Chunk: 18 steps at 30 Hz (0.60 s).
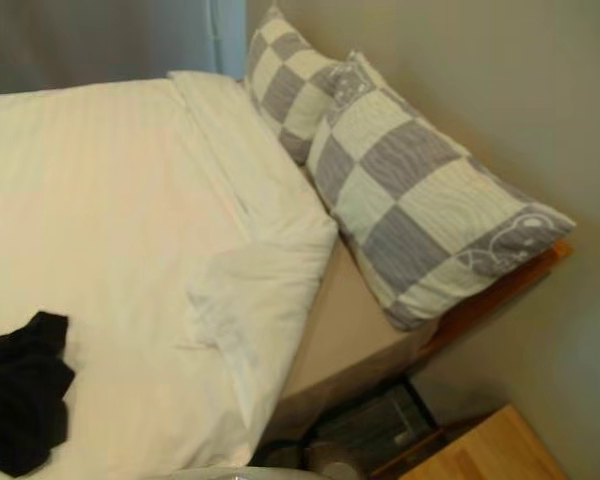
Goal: Tidy up the quilt and then pick up the clothes from the bed and put them into the laundry hamper.
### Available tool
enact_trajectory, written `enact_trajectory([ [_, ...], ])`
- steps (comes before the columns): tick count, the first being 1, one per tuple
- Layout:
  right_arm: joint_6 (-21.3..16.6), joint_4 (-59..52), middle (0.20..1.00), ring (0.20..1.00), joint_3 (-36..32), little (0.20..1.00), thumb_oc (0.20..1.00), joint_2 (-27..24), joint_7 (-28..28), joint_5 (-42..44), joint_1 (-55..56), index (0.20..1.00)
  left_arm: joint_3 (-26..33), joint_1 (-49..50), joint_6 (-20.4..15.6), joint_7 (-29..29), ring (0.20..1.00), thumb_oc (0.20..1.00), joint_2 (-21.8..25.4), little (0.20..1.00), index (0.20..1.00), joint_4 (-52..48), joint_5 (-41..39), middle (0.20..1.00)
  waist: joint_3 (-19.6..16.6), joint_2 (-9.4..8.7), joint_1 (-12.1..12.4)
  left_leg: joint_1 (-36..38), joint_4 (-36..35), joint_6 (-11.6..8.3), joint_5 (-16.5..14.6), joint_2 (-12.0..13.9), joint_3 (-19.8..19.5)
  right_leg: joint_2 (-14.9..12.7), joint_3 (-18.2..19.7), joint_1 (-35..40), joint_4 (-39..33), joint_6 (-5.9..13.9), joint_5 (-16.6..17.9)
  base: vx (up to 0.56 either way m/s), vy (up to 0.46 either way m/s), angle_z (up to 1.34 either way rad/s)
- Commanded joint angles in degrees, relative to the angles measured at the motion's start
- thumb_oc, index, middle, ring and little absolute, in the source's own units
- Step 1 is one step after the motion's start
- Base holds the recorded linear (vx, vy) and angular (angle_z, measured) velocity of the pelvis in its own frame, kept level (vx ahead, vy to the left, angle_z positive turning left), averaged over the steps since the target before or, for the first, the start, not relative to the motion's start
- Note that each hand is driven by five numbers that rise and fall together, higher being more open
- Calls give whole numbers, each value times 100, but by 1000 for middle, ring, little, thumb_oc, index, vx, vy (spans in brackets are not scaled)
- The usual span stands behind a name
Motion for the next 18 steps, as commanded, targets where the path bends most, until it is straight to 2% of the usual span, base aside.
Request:
enact_trajectory([
  [1,-171,52,1000,1000,-383,1000,1000,-191,-426,1331,-65,1000,156,-631,12,262,1000,1000,216,1000,1000,242,-188,1000,124,-43,-284,-720,-284,-396,439,798,43,-316,249,488,-727,742,158,43,-144,0],
  [2,-359,-27,1000,1000,-908,1000,1000,-346,-584,1775,-66,1000,349,-575,59,257,1000,1000,338,1000,1000,333,-204,1000,109,-113,-285,-729,-284,-398,424,833,107,-265,232,484,-807,752,207,29,-114,-17],
  [3,-455,-46,1000,1000,-989,1000,1000,-391,-649,1849,-63,1000,382,-561,61,249,1000,1000,367,1000,1000,350,-186,1000,106,-128,-281,-729,-284,-399,421,841,116,-254,228,483,-822,754,218,34,-193,-31],
  [4,-817,-269,1000,1000,-1351,1000,1000,-601,-967,1934,-31,1000,548,-470,114,222,1000,1000,524,1000,1000,409,-129,1000,97,-204,-268,-743,-284,-411,418,879,161,-224,186,458,-868,773,263,17,-157,-29],
  [6,-1068,-875,1000,1000,-1845,1000,1000,-1238,-1323,1719,-44,1000,720,-379,143,144,1000,1000,746,1000,1000,486,-15,1000,101,-286,-260,-759,-284,-425,396,919,222,-198,133,407,-901,797,316,15,-117,-8],
  [7,-1273,-980,1000,1000,-1926,1000,1000,-1380,-1366,1647,-50,1000,753,-364,149,133,1000,1000,786,1000,1000,497,14,1000,96,-302,-260,-773,-284,-428,396,920,230,-196,131,390,-904,798,323,1,-23,-9],
  [8,-981,-2692,1000,1000,-2280,1000,1000,-2169,-2153,984,-165,1000,810,-306,153,114,1000,1000,911,1000,1000,482,21,1000,106,-346,-291,-832,-284,-449,378,934,288,-191,50,336,-926,802,327,-9,-8,-27],
  [9,-972,-2707,1000,1000,-2284,1000,1000,-2162,-2163,979,-161,1000,810,-308,153,115,1000,1000,913,1000,1000,482,21,1000,94,-353,-290,-855,-284,-451,397,930,291,-194,53,313,-928,798,342,-44,15,-46],
  [11,-439,-4940,1000,1000,-2317,1000,1000,-2869,-2646,100,-391,1000,919,-307,180,156,1000,1000,951,1000,1000,428,-16,1000,104,-410,-346,-989,-284,-487,414,912,336,-202,4,193,-963,799,359,-65,43,-38],
  [12,-414,-4973,1000,1000,-2324,1000,1000,-2862,-2660,90,-380,1000,920,-307,181,157,1000,1000,947,1000,1000,427,-15,1000,102,-406,-349,-991,-284,-486,413,913,333,-202,1,191,-961,800,358,-42,62,-29],
  [13,-263,-5833,1000,1000,-2278,1000,1000,-3098,-2473,-370,-544,1000,994,-316,183,218,1000,1000,902,1000,1000,424,-39,1000,106,-429,-376,-1029,-284,-493,407,900,341,-202,15,137,-976,802,359,-21,64,-9],
  [14,48,-6511,1000,1000,-2220,1000,1000,-3262,-2344,-722,-674,1000,1050,-339,206,276,1000,1000,855,1000,1000,410,-57,1000,102,-442,-400,-1058,-284,-498,406,895,339,-202,32,108,-998,805,359,-30,89,-8],
  [16,456,-7530,1000,1000,-2077,1000,1000,-3621,-1806,-1141,-1032,1000,1123,-451,250,364,1000,1000,788,1000,1000,427,-127,1000,111,-480,-427,-1112,-284,-517,410,891,336,-195,59,78,-1038,805,357,-33,69,2],
  [18,549,-7862,1000,1000,-1915,1000,1000,-3777,-1491,-1342,-1272,1000,1137,-543,271,384,1000,1000,760,1000,1000,450,-143,1000,124,-508,-414,-1158,-284,-526,415,887,326,-195,65,45,-1048,806,358,-48,32,-6],
])
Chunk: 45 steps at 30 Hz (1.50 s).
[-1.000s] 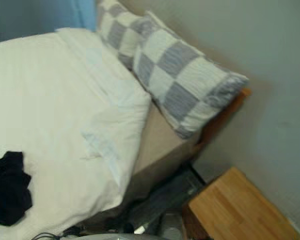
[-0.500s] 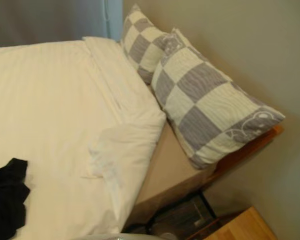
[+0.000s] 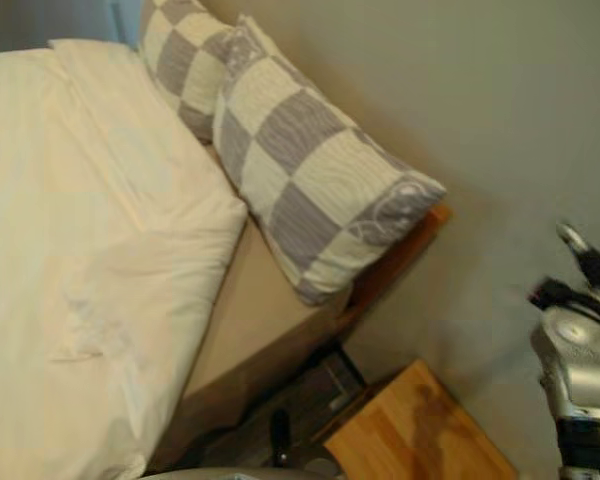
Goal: Tidy up the quilt and then pick up the clothes from the bed and put them into the laundry hamper.
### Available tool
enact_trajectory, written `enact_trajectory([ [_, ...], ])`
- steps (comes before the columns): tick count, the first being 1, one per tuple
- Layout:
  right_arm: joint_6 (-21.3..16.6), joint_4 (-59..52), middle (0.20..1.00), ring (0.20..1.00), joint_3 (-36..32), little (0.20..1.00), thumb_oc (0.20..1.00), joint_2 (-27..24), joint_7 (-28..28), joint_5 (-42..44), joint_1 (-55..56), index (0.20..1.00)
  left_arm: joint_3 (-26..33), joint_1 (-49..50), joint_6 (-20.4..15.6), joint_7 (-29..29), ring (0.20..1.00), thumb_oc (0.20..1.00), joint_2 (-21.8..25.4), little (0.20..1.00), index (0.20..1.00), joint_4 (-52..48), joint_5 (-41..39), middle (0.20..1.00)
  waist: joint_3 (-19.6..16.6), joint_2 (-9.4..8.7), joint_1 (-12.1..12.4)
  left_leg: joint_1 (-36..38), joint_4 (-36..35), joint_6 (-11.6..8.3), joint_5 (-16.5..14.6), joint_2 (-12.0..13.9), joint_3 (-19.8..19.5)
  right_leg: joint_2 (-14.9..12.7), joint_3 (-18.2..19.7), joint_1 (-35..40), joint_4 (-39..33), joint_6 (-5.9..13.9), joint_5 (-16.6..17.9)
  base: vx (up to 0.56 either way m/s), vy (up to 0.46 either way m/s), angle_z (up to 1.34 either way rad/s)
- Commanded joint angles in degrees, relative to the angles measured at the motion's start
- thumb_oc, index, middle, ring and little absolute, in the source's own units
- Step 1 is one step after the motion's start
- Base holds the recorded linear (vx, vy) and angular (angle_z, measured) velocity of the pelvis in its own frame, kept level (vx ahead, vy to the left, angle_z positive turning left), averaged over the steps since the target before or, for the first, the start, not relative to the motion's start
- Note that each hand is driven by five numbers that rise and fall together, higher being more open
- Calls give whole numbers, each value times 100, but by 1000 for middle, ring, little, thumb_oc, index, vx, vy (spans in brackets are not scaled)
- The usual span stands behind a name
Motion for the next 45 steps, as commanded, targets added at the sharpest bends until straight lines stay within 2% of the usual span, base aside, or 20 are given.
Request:
enact_trajectory([
  [1,363,-351,1000,1000,262,1000,1000,-458,1010,-790,-991,1000,-67,-424,104,262,1000,1000,158,1000,1000,327,87,1000,152,29,110,-596,-215,15,447,118,-262,-35,224,-296,192,227,-33,-49,10,7],
  [4,610,-592,1000,1000,1077,1000,1000,-732,1633,-969,-1861,1000,-226,-491,208,271,1000,1000,85,1000,1000,341,182,1000,221,-92,271,-655,-215,3,447,90,-384,-56,146,-316,174,244,-6,-14,-27,5],
  [6,837,-441,1000,1000,1744,1000,1000,-732,1801,-1091,-2570,1000,-390,-465,266,278,1000,1000,65,1000,1000,309,155,1000,292,-154,433,-714,-215,3,464,52,-509,-74,73,-349,185,253,13,-5,-41,31],
  [9,979,-133,1000,1000,2568,1000,1000,-599,2006,-1270,-3473,1000,-596,-455,334,244,1000,1000,82,1000,1000,242,102,1000,456,-204,683,-835,-215,-2,499,15,-659,-127,-75,-394,214,255,16,-23,-47,25],
  [12,1141,57,1000,1000,3016,1000,1000,-427,1930,-1470,-4022,1000,-767,-473,311,207,1000,1000,116,1000,1000,146,80,1000,633,-210,858,-979,-215,-7,528,-8,-723,-171,-163,-464,229,257,25,-75,-17,17],
  [15,1161,479,1000,1000,3576,1000,1000,-188,1817,-1570,-4803,1000,-1026,-562,243,29,1000,1000,181,1000,1000,21,40,1000,952,-92,1061,-1224,-215,-1,576,-91,-834,-244,-225,-635,269,241,31,-111,77,48],
  [22,982,1330,1000,1000,4206,1000,1000,351,1852,-1941,-5699,1000,-1325,-757,274,-351,1000,1000,250,1000,1000,-150,351,1000,1399,99,1386,-1488,-215,-5,619,-190,-967,-405,-340,-779,195,231,71,-59,72,32],
  [30,904,1961,1000,1000,4778,1000,1000,1123,1920,-2272,-6084,1000,-1522,-1118,322,-603,1000,1000,287,1000,1000,-258,750,1000,1654,73,1668,-1573,-191,-4,654,-161,-1017,-517,-595,-798,305,249,3,-3,-7,17],
  [38,568,1825,1000,1000,5190,1000,1000,1617,2223,-2893,-6092,1000,-1631,-1380,512,-645,1000,1000,258,1000,1000,-218,796,1000,1822,47,1722,-1633,-150,-40,641,-128,-1010,-500,-674,-784,281,236,-19,-2,8,7],
  [42,684,1644,1000,1000,5447,1000,1000,1807,2343,-3016,-6097,1000,-1709,-1602,595,-560,1000,1000,171,1000,1000,-280,750,1000,1883,10,1711,-1682,-122,-45,640,-124,-1028,-483,-637,-818,300,237,-30,-2,3,-1],
  [45,1012,1873,1000,1000,5647,1000,1000,2064,2295,-3259,-6070,1000,-1854,-1877,637,-503,1000,1000,102,1000,1000,-327,753,1000,2022,14,1733,-1829,-94,-28,671,-134,-1069,-481,-600,-918,331,211,-20,-10,-43,0],
])
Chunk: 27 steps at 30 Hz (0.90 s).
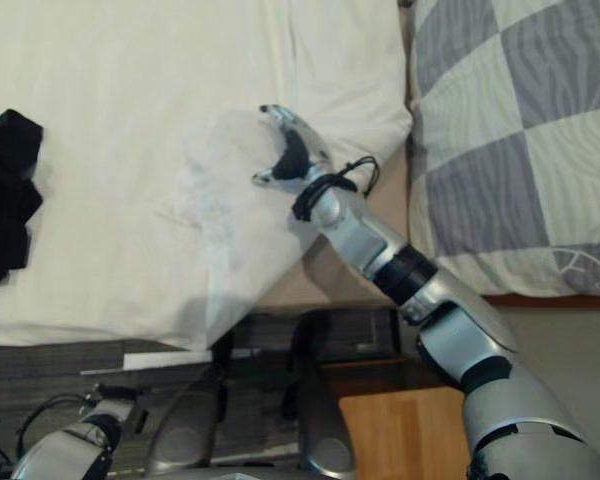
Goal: Tidy up the quilt and then pick up the clothes from the bed and put them into the laundry hamper.
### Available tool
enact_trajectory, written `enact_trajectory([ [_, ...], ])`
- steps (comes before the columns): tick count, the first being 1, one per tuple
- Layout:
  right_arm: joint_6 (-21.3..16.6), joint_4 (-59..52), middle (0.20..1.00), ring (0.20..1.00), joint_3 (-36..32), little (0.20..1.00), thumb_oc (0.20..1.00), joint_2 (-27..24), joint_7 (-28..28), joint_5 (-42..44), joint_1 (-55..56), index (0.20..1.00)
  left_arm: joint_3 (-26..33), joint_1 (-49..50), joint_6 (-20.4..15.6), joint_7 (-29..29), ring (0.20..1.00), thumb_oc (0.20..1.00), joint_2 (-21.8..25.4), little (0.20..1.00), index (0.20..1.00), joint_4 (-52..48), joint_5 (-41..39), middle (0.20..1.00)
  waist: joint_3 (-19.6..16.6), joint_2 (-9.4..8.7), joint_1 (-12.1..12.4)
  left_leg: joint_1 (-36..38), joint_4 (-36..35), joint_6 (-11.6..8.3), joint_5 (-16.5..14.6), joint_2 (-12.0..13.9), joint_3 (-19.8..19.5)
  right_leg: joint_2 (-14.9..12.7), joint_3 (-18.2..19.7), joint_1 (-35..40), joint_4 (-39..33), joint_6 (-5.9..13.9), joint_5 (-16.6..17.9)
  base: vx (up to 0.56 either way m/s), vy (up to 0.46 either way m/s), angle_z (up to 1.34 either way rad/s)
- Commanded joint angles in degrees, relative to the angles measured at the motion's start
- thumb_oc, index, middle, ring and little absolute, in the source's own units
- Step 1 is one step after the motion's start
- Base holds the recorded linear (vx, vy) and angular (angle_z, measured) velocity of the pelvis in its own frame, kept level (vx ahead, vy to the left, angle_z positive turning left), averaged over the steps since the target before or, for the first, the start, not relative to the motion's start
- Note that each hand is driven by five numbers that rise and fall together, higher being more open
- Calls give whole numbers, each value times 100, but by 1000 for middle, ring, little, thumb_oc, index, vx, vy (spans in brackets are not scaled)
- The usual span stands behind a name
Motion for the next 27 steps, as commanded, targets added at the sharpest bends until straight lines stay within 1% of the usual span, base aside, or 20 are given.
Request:
enact_trajectory([
  [1,145,-159,1000,1000,72,1000,1000,37,-116,-459,-485,1000,-163,-110,118,183,1000,1000,-100,1000,1000,136,88,1000,151,177,154,-41,-779,-7,297,106,202,-161,34,-129,321,365,-333,-38,-39,6],
  [2,181,-7,589,589,103,589,589,88,-150,-618,-478,589,-181,-126,108,205,1000,1000,-128,1000,1000,132,31,1000,217,215,163,-94,-778,0,317,104,214,-165,28,-165,318,351,-318,-51,-16,11],
  [3,159,151,200,200,121,200,200,127,-191,-692,-474,200,-192,-118,61,224,1000,1000,-152,1000,1000,141,-94,1000,283,262,168,-134,-781,4,337,90,215,-170,29,-186,302,338,-298,-55,0,13],
  [5,255,272,200,200,164,200,200,129,-159,-759,-498,200,-166,-87,60,264,1000,1000,-194,1000,1000,131,-436,1000,401,363,156,-212,-785,-1,379,65,237,-192,20,-244,267,312,-260,-72,50,18],
  [7,284,346,200,200,173,200,200,144,-195,-825,-488,200,-157,-45,34,262,1000,1000,-214,1000,1000,122,-565,1000,496,437,149,-286,-765,-11,412,37,242,-213,11,-289,263,301,-247,-67,62,8],
  [8,297,361,200,200,172,200,200,148,-194,-849,-486,200,-156,-32,30,261,1000,1000,-216,1000,1000,119,-576,1000,514,453,147,-306,-753,-14,417,31,241,-219,7,-302,268,298,-247,-67,44,2],
  [9,319,427,200,200,173,200,200,167,-273,-879,-476,200,-146,13,-42,220,1000,1000,-208,1000,1000,112,-535,1000,585,512,149,-369,-710,-12,423,7,233,-239,12,-346,283,287,-246,-61,36,3],
  [11,366,484,200,200,176,200,200,182,-433,-840,-465,200,-147,50,-120,157,1000,1000,-224,1000,1000,108,-515,1000,602,575,135,-454,-671,-18,433,17,280,-264,0,-400,272,272,-252,-58,31,4],
  [12,361,484,200,200,176,200,200,179,-463,-819,-463,200,-147,53,-127,156,1000,1000,-225,1000,1000,106,-516,1000,602,578,134,-457,-670,-19,434,18,285,-265,-1,-401,270,272,-252,-38,26,3],
  [14,328,504,200,200,123,200,200,173,-584,-766,-445,200,-148,73,-170,135,1000,1000,-243,1000,1000,93,-523,1000,602,612,114,-470,-663,-32,440,27,317,-277,1,-402,257,270,-263,-17,11,0],
  [16,218,549,200,200,-45,200,200,152,-994,-468,-395,200,-167,85,-256,101,1000,1000,-266,1000,1000,87,-481,1000,602,655,81,-431,-651,-47,421,26,346,-291,29,-352,244,275,-297,-20,13,-1],
  [17,52,545,200,200,-186,200,200,112,-1234,-192,-344,200,-166,91,-296,109,1000,1000,-297,1000,1000,96,-472,1000,601,661,50,-399,-635,-45,399,17,340,-290,82,-324,255,283,-324,0,0,0],
  [19,-22,503,200,200,-334,200,200,80,-1381,-86,-274,200,-155,98,-331,109,1000,1000,-316,1000,1000,113,-436,1000,588,661,18,-385,-623,-47,383,15,333,-286,132,-313,272,290,-348,-20,24,-4],
  [21,-236,263,200,200,-681,200,200,-83,-1680,310,-14,200,-139,137,-380,160,1000,1000,-369,1000,1000,140,-402,1000,528,652,-78,-351,-608,-41,339,17,342,-275,250,-311,314,318,-391,-13,32,-18],
  [23,-224,-175,200,200,-1047,200,200,-288,-1893,567,353,200,-75,221,-450,244,1000,1000,-410,1000,1000,157,-407,1000,476,652,-212,-292,-589,-35,289,27,369,-252,385,-306,373,339,-441,4,43,-23],
  [24,-215,-330,200,200,-1176,200,200,-356,-1869,614,507,200,-58,254,-467,260,1000,1000,-412,1000,1000,163,-437,1000,456,650,-266,-275,-579,-35,271,31,375,-241,435,-308,402,346,-462,37,71,-30],
  [26,-143,-1020,200,200,-1727,200,200,-629,-1894,647,1297,200,38,390,-559,362,1000,1000,-453,1000,1000,198,-504,1000,379,638,-519,-179,-552,-13,188,52,434,-185,687,-328,510,366,-540,53,72,-41],
  [27,-136,-1085,200,200,-1787,200,200,-653,-1876,627,1398,200,45,409,-576,370,1000,1000,-456,1000,1000,201,-517,1000,373,637,-543,-168,-546,-11,178,55,445,-179,717,-331,523,368,-547,42,60,-38],
])
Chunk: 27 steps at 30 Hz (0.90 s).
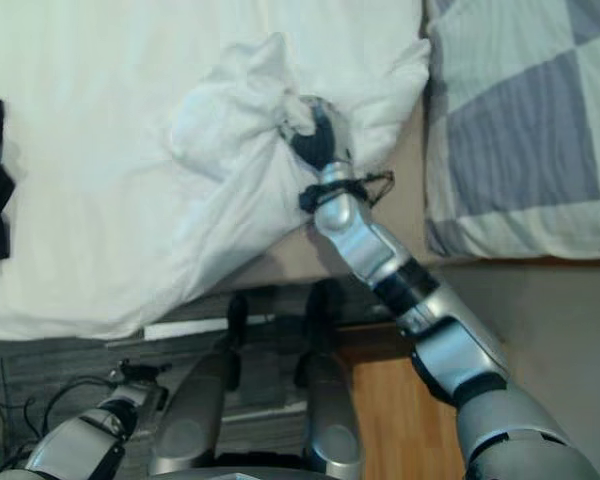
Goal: Tidy up the quilt and then pick up the clothes from the bed and put them into the laundry hamper.
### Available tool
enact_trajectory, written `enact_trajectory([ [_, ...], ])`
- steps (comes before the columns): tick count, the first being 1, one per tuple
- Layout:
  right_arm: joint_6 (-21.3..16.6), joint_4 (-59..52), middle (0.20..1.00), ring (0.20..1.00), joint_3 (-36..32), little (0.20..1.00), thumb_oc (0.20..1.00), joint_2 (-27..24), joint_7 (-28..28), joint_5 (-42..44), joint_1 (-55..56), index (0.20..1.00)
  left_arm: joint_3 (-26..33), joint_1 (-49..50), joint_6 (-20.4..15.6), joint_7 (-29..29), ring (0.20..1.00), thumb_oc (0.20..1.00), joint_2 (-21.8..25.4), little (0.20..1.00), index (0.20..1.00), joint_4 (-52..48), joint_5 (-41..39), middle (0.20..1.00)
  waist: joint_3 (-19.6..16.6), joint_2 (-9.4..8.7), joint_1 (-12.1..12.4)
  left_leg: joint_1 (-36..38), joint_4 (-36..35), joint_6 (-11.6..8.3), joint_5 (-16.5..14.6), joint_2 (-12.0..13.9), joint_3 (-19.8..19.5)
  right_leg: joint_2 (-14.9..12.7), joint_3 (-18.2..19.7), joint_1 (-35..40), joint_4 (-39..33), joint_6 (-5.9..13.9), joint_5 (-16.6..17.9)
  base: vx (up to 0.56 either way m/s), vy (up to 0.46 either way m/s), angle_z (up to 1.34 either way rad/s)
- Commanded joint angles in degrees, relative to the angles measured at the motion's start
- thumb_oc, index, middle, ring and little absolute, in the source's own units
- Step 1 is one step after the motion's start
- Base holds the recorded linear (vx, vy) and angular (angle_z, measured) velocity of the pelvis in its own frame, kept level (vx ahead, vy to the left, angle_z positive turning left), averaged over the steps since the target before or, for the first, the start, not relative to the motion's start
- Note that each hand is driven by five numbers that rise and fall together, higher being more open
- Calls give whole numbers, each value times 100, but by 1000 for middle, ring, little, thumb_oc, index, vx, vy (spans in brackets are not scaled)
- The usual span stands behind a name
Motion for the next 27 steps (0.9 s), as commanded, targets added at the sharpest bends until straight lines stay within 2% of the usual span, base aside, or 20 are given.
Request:
enact_trajectory([
  [1,75,-453,200,200,-570,200,200,-654,-300,92,484,200,224,485,-108,280,1000,1000,-156,1000,1000,270,-74,1000,-210,332,-384,71,-783,-132,147,211,69,-73,205,26,404,458,-705,54,73,-34],
  [2,-7,-761,200,200,-868,200,200,-722,-197,77,1160,200,283,584,-191,305,1000,1000,-166,1000,1000,275,-150,1000,-233,339,-570,137,-770,-123,110,231,133,-49,340,16,440,468,-717,62,92,-30],
  [4,-185,-971,200,200,-1088,200,200,-757,-139,112,1763,200,319,680,-278,307,1000,1000,-165,1000,1000,267,-212,1000,-246,356,-700,184,-764,-118,90,245,189,-41,439,6,450,473,-713,48,69,-36],
  [5,-525,-1063,200,200,-1329,200,200,-750,69,268,2510,200,361,803,-356,300,1000,1000,-168,1000,1000,220,-258,1000,-241,383,-855,269,-763,-109,58,271,255,-27,539,25,464,481,-722,28,40,-35],
  [6,-558,-1068,200,200,-1345,200,200,-747,102,229,2564,200,365,814,-365,296,1000,1000,-167,1000,1000,216,-255,1000,-254,382,-863,256,-766,-110,70,272,267,-26,554,5,459,479,-708,37,60,-38],
  [7,-729,-1079,200,200,-1413,200,200,-686,181,337,3147,200,401,912,-443,293,1000,1000,-178,1000,1000,177,-286,1000,-254,395,-1007,292,-772,-113,69,299,355,-13,628,-8,454,477,-698,17,36,-33],
  [8,-736,-1092,244,244,-1434,244,244,-663,133,395,3290,244,404,943,-453,300,1000,1000,-186,1000,1000,155,-297,1000,-258,398,-1036,308,-778,-115,69,304,380,-8,647,-6,449,475,-696,36,67,-42],
  [9,-803,-884,1000,1000,-1479,1000,1000,-508,280,645,3801,1000,423,1066,-538,286,1000,1000,-222,1000,1000,99,-298,1000,-239,419,-1156,369,-789,-117,49,311,444,11,713,16,437,471,-707,17,51,-38],
  [11,-908,-450,1000,1000,-1394,1000,1000,-310,470,353,4219,1000,412,1192,-626,282,1000,1000,-247,1000,1000,18,-297,1000,-244,434,-1283,359,-794,-136,68,326,546,21,774,-35,418,455,-683,6,46,-25],
  [13,-970,-141,1000,1000,-1334,1000,1000,-225,451,458,4400,1000,401,1244,-645,286,1000,1000,-276,1000,1000,-20,-318,1000,-212,451,-1337,384,-788,-136,57,329,585,15,775,-16,412,451,-689,2,17,-2],
  [14,-1078,586,1000,1000,-1305,1000,1000,-46,362,798,4567,1000,398,1299,-666,264,1000,1000,-304,1000,1000,-29,-379,1000,-184,472,-1392,398,-767,-147,45,336,650,-6,769,-16,409,440,-685,10,32,4],
  [16,-1294,1178,1000,1000,-1323,1000,1000,88,303,853,4662,1000,418,1333,-709,241,1000,1000,-326,1000,1000,-12,-402,1000,-177,497,-1408,385,-756,-156,51,334,690,-26,763,-32,396,430,-665,4,27,-3],
  [18,-1319,2012,1000,1000,-1424,1000,1000,313,151,1592,4726,1000,442,1338,-754,235,1000,1000,-368,1000,1000,19,-380,1000,-156,543,-1423,389,-749,-173,52,327,745,-59,743,-20,363,418,-651,2,35,-12],
  [19,-1485,2808,1000,1000,-1571,1000,1000,465,221,1883,4696,1000,428,1310,-807,213,1000,1000,-391,1000,1000,97,-342,1000,-153,577,-1418,416,-755,-182,46,329,770,-77,739,8,346,408,-656,11,33,-15],
  [21,-1403,3708,1000,1000,-1740,1000,1000,590,336,2310,4630,1000,403,1258,-852,193,1000,1000,-426,1000,1000,200,-280,1000,-147,615,-1400,471,-770,-191,39,334,783,-95,714,73,323,399,-667,25,24,-13],
  [22,-1210,4543,1000,1000,-1929,1000,1000,678,363,2868,4570,1000,396,1205,-862,176,1000,1000,-464,1000,1000,297,-185,1000,-202,636,-1368,481,-763,-205,42,342,812,-105,712,94,297,391,-657,0,0,0],
  [23,-1168,4673,1000,1000,-1955,1000,1000,686,354,2959,4559,1000,398,1196,-861,170,1000,1000,-472,1000,1000,316,-156,1000,-214,638,-1360,491,-763,-206,40,343,810,-106,710,105,292,393,-656,42,4,13],
  [24,-922,5062,1000,1000,-2159,1000,1000,720,270,3480,4543,1000,390,1169,-854,176,1000,1000,-499,1000,1000,365,-78,1000,-246,632,-1348,559,-771,-207,26,354,814,-109,695,185,258,401,-656,30,-3,21],
  [27,-767,5515,1000,1000,-2572,1000,1000,721,151,3954,4559,1000,392,1142,-845,224,1000,1000,-530,1000,1000,431,-1,1000,-340,571,-1333,629,-777,-220,14,395,824,-98,697,276,205,421,-640,39,-30,21],
])
